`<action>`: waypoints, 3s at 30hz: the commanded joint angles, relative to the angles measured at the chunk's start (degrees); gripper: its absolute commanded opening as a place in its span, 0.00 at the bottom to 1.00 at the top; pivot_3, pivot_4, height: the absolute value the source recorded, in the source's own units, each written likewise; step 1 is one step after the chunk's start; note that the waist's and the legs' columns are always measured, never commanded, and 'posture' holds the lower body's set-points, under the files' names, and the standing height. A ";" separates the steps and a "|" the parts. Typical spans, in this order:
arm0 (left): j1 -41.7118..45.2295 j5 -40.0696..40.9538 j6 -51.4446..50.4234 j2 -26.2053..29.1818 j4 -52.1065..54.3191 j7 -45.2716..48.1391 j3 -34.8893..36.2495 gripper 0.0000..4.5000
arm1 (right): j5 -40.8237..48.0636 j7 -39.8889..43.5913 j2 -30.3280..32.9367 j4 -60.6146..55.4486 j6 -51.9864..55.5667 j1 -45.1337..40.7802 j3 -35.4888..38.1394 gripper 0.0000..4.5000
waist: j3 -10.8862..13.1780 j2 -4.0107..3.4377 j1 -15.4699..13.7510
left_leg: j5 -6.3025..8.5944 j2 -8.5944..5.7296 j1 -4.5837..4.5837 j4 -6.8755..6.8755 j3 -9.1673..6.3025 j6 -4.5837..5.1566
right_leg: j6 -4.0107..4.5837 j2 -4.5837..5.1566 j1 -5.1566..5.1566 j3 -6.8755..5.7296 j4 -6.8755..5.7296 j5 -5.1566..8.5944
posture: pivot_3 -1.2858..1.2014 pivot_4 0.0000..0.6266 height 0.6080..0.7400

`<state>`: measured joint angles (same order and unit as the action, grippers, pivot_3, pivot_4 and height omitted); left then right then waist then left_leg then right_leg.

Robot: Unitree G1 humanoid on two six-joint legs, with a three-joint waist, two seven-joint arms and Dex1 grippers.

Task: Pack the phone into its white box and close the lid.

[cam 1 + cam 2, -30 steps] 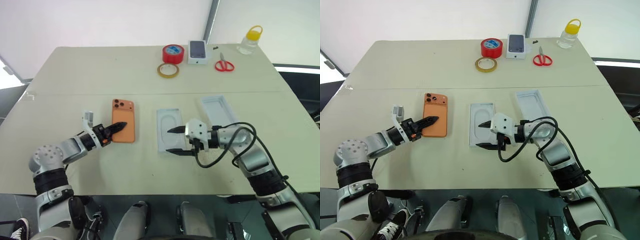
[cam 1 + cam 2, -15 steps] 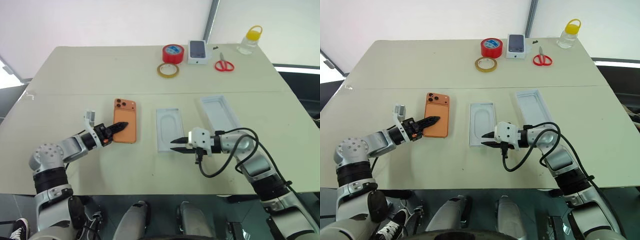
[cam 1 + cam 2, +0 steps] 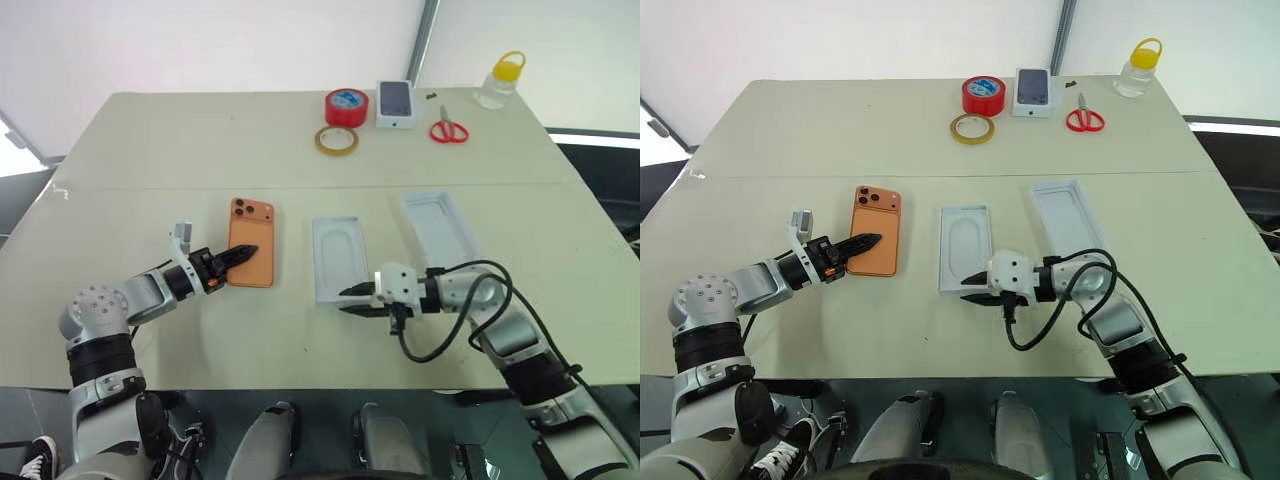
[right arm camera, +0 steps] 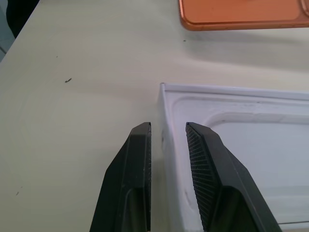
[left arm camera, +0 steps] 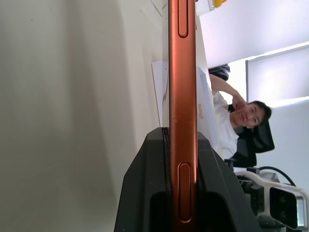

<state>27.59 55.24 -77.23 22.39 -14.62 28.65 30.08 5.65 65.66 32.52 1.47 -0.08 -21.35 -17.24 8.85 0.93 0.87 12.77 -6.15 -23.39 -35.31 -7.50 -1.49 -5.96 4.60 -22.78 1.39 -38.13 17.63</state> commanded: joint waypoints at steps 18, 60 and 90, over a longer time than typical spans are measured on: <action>6.07 5.00 0.51 -0.64 -0.28 -0.85 1.74 0.00 | -6.95 -7.41 -10.45 3.64 2.46 -8.91 -4.77 0.01 | 0.01 0.03 0.13 | -0.06 0.02 0.00 -0.04 -0.01 -0.10 | 0.03 -0.03 -0.03 -0.01 -0.06 -0.02 | 0.52 0.24 1.00; 9.81 -2.68 8.67 -10.02 -1.01 -6.43 -9.64 0.00 | 0.78 -10.72 -3.08 2.50 10.03 -7.40 6.67 0.66 | 0.04 0.08 0.16 | -0.06 -0.01 -0.04 -0.12 0.02 -0.09 | 0.02 -0.02 0.01 -0.01 -0.04 -0.02 | 0.52 0.24 1.00; 4.92 -2.74 4.79 -1.85 12.47 -2.07 -12.97 0.68 | 0.12 -11.37 -3.92 4.44 8.77 -7.80 6.08 0.68 | 0.04 0.07 0.10 | -0.06 0.00 -0.04 -0.15 0.02 -0.09 | 0.02 -0.03 0.01 0.00 -0.06 -0.02 | 0.52 0.24 1.00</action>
<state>31.76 51.70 -72.45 19.74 -4.60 25.68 16.62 5.56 54.33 28.80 6.81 9.58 -27.69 -11.54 8.89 1.01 0.98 12.71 -6.15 -23.43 -35.46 -7.49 -1.58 -5.93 4.57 -22.77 1.39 -38.19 17.61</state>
